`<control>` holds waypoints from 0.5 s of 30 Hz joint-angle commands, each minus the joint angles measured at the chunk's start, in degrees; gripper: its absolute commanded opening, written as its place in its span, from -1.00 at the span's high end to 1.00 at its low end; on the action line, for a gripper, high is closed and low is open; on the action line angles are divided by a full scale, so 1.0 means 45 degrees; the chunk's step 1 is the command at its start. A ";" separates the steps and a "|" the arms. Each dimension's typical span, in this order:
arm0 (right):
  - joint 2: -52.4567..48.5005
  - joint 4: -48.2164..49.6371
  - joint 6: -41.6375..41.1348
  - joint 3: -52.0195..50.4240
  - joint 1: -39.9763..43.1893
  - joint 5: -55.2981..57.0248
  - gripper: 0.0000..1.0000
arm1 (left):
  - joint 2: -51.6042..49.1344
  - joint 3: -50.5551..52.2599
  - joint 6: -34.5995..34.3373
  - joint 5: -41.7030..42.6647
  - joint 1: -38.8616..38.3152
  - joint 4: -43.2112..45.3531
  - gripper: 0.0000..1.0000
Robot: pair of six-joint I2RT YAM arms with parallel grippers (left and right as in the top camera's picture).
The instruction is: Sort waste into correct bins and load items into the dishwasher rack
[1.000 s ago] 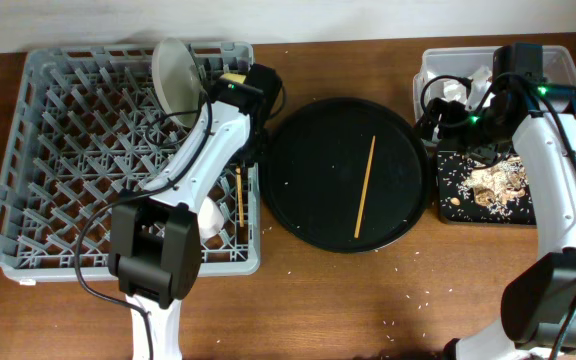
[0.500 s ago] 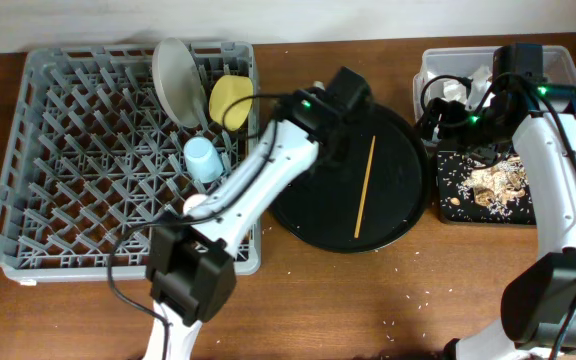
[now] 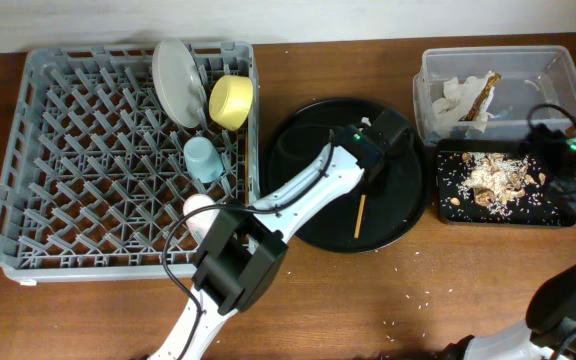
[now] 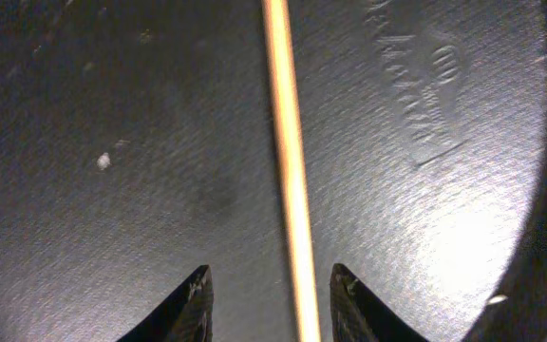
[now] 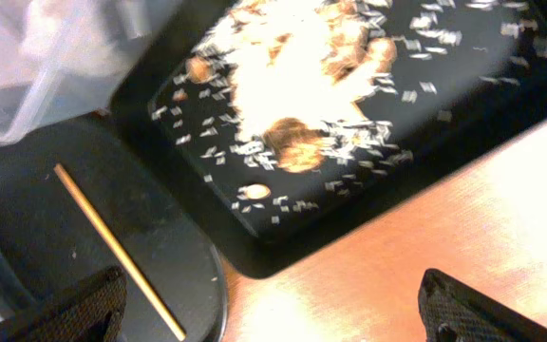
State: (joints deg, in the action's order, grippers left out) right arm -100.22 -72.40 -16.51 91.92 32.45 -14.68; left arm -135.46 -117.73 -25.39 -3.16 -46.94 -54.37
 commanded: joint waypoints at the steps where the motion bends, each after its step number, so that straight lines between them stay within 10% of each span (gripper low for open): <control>1: 0.0335 -0.0199 -0.0068 0.0083 0.0699 -0.0306 -0.97 | -0.0709 -0.0039 -0.0151 0.0097 -0.0301 0.0228 0.24; 15: 0.0335 -0.0194 -0.0068 0.0083 0.0806 -0.0267 -0.97 | -0.1632 -0.0141 0.0049 0.0087 -0.0471 0.0204 0.99</control>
State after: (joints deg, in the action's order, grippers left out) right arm -100.22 -73.14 -16.51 91.92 35.73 -15.51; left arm -140.05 -118.04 -25.76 -3.62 -48.80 -53.80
